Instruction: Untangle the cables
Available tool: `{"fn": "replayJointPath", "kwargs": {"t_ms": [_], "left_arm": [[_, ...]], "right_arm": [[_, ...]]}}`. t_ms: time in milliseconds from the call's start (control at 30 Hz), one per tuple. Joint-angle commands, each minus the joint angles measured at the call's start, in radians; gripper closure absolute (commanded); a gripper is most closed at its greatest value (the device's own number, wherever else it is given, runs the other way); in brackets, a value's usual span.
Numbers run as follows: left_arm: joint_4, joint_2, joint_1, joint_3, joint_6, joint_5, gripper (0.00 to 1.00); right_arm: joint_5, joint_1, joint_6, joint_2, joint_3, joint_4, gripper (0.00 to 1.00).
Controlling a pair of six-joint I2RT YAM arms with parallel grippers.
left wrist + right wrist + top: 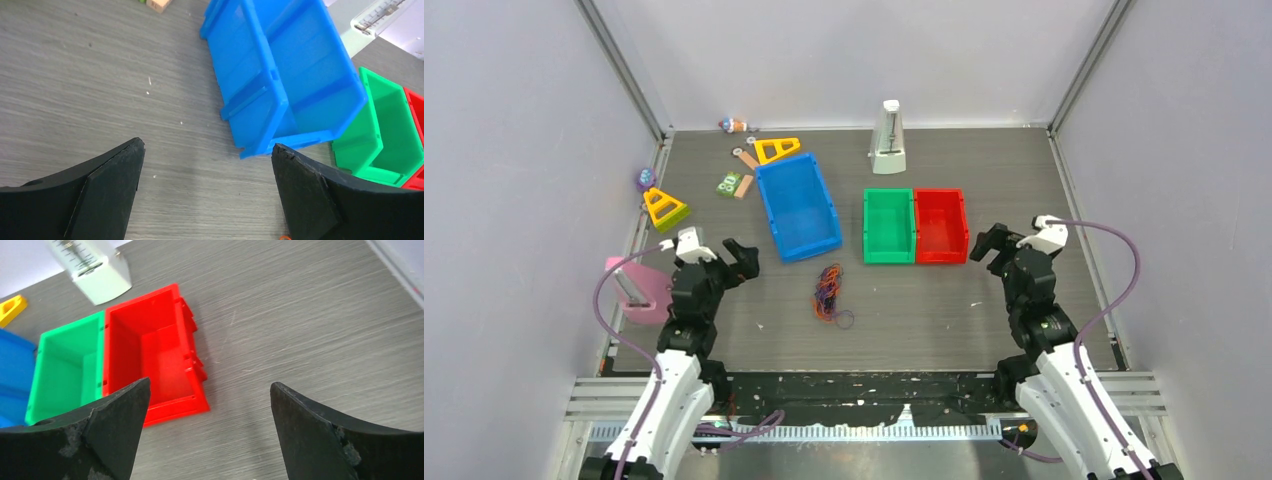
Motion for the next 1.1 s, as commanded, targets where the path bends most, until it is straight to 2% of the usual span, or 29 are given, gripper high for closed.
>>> {"fn": "replayJointPath", "kwargs": {"t_ms": [0,67,133,233,333,533,667,767,900,1000,1067], "left_arm": [[0.149,0.006,0.0,-0.043,-0.071,0.123,0.01],[0.229,0.024,-0.021,-0.056,-0.046,0.213,0.01],[0.164,0.064,-0.099,-0.016,-0.002,0.168,0.01],[0.055,0.107,-0.282,0.05,0.056,0.063,0.01],[0.032,0.131,-0.385,0.049,0.091,0.064,0.06],[0.047,0.295,-0.466,0.087,0.122,0.165,0.14],[0.037,0.439,-0.52,0.161,0.141,0.17,0.21],[0.029,0.526,-0.541,0.206,0.148,0.186,0.31],[-0.006,0.619,-0.554,0.256,0.148,0.183,0.36],[-0.055,0.695,-0.56,0.311,0.151,0.188,0.57],[-0.061,0.727,-0.562,0.331,0.151,0.195,0.8]], "right_arm": [[-0.2,0.001,-0.016,0.051,0.049,0.02,0.05],[-0.248,0.009,-0.029,0.109,0.064,0.025,0.05],[-0.263,0.035,-0.035,0.146,0.077,0.03,0.05],[-0.289,0.097,-0.055,0.19,0.104,0.028,0.05],[-0.321,0.131,-0.066,0.214,0.114,0.032,0.05],[-0.451,0.148,-0.07,0.217,0.096,0.06,0.05],[-0.505,0.156,-0.065,0.213,0.067,0.092,0.04],[-0.534,0.17,-0.056,0.217,0.043,0.154,0.04],[-0.558,0.19,-0.052,0.24,0.018,0.199,0.02],[-0.584,0.208,-0.051,0.269,0.005,0.227,0.01],[-0.607,0.228,-0.051,0.29,0.0,0.254,0.0]]}}
